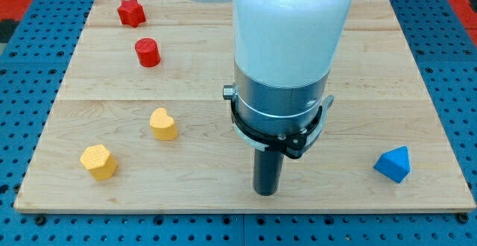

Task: Move your arm to the bottom left of the blue cube

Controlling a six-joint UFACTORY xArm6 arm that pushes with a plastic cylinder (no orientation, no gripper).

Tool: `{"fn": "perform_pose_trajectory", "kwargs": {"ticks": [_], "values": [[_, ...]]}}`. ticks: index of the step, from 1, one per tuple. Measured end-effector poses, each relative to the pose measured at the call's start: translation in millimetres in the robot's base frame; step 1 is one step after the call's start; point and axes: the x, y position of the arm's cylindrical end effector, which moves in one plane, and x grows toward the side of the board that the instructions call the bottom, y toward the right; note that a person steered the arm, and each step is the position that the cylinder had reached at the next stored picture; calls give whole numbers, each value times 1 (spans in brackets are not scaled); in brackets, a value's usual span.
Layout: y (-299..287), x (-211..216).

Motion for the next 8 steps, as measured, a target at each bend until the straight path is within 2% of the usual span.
{"fn": "perform_pose_trajectory", "kwargs": {"ticks": [6,8], "values": [[-1,-2],[-27,-5]]}}
